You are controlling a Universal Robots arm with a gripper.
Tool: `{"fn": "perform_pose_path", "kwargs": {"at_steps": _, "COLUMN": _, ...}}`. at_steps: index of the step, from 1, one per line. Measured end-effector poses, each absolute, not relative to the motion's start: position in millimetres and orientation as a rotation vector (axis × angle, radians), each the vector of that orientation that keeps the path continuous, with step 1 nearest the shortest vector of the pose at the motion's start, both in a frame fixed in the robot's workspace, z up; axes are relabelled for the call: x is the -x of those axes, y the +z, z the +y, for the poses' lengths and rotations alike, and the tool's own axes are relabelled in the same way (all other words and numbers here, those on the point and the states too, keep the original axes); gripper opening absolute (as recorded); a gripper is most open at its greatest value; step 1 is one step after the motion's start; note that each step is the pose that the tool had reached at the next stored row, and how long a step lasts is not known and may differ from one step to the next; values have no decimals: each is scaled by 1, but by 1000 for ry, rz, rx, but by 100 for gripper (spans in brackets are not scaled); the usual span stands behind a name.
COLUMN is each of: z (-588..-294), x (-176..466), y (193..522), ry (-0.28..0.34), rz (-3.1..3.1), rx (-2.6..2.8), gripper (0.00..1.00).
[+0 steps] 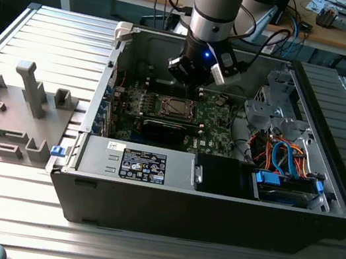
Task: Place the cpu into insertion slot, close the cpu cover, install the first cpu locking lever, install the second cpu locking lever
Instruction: 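Install the second cpu locking lever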
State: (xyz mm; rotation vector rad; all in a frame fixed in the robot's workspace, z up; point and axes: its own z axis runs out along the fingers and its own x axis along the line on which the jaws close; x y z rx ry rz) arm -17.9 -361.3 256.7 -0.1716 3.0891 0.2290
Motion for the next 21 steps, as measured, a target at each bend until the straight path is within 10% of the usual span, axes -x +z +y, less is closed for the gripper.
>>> {"fn": "perform_pose_path", "kwargs": {"at_steps": 21, "z": -408, "x": 42, "y": 247, "ry": 272, "rz": 3084, "rx": 171, "gripper": 11}}
